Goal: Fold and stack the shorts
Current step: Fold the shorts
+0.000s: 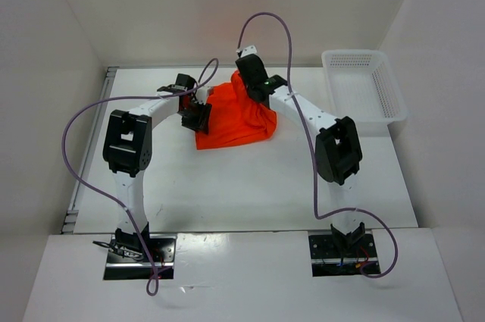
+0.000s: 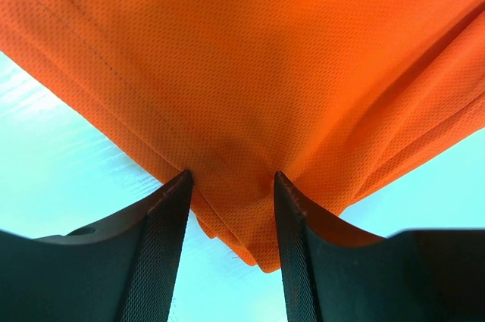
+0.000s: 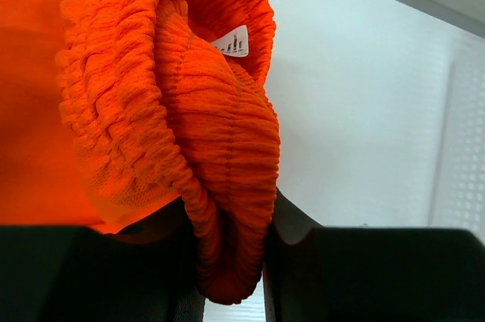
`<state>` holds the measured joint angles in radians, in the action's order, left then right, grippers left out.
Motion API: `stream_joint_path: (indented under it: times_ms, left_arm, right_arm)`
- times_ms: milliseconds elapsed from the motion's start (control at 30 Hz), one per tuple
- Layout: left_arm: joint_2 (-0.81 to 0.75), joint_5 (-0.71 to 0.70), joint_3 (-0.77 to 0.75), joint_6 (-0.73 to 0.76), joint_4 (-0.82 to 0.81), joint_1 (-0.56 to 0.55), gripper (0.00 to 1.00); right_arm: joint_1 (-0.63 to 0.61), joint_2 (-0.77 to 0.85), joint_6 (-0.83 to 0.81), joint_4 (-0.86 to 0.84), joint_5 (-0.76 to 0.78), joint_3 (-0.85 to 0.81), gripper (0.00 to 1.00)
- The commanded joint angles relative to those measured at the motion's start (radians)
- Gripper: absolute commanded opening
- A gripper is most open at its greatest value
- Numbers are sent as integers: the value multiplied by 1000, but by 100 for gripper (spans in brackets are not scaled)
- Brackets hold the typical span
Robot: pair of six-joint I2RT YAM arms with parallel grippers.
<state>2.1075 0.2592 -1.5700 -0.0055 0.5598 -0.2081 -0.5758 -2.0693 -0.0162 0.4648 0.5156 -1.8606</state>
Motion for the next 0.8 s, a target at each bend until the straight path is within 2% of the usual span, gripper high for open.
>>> stream_joint_path:
  times_ms: [0,133,267,433,667,767]
  left_arm:
    - [-6,-23,19,6,32,13,55]
    - [-15,-23,19,6,32,35,55]
    - [-46,-32,19,6,51,79,55]
    - [-110,-52,-21,6,109,134,58]
    - [-130,-43,-35,6,143,154,59]
    - [-130,-43,-9,6,143,176,59]
  right_arm:
    - [-82,32,22,-52,-51,-54,0]
    - [-142,23,51,-32,-106,-32,0]
    - [-142,3,79,-22,-138,-23,0]
    - [-151,-43,91,-22,-138,-46,0]
    - [-173,-87,91,-31,-138,-90,0]
    - [-183,-109,91,-31,-126,-118,5]
